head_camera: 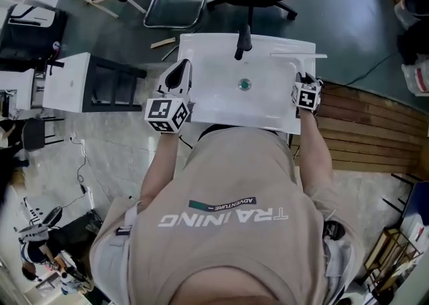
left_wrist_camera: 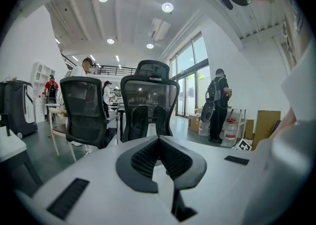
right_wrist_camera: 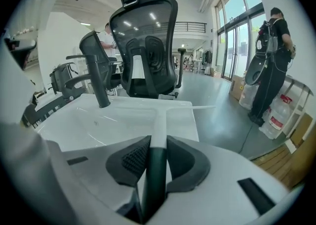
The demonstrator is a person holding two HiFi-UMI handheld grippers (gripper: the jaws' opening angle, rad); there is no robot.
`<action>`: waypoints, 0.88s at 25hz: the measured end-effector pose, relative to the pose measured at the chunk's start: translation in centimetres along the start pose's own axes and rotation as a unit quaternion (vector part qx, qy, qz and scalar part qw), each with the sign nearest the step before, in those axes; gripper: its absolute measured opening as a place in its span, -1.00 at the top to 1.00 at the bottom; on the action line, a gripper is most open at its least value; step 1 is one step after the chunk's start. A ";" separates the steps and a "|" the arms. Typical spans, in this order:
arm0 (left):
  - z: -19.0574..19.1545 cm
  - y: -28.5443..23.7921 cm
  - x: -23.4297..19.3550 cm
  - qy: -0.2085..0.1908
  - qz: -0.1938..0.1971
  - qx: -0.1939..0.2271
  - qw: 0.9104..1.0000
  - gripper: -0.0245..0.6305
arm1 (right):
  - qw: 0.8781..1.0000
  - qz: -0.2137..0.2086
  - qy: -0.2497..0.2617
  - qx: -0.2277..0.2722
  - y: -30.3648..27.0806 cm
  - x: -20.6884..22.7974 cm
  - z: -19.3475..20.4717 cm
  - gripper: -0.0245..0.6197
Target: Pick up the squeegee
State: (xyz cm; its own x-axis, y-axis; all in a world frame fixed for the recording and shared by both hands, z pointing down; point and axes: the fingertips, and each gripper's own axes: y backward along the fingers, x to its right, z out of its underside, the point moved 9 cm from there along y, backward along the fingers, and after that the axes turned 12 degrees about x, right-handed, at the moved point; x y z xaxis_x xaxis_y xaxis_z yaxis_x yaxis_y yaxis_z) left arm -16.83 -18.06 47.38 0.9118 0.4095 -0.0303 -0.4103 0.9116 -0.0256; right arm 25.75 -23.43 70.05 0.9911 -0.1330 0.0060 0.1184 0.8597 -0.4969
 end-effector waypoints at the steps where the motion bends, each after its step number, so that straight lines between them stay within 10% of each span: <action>1: 0.0 0.0 -0.1 0.001 0.001 0.000 1.000 0.89 | 1.000 -0.001 -0.004 0.007 0.3 -0.1 -0.3 0.62; 22: -0.8 0.1 -1.6 0.012 0.033 0.021 0.999 0.89 | 0.985 -0.021 0.009 0.169 9.3 -4.9 -14.2 0.62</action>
State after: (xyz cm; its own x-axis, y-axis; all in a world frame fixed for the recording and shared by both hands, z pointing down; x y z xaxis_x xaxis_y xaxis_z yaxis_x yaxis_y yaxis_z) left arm -18.38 -18.69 46.68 0.8817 0.4687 -0.0542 -0.4683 0.8833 0.0194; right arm 21.14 -21.76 53.06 0.9840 -0.1779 0.0032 0.1756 0.9679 -0.1798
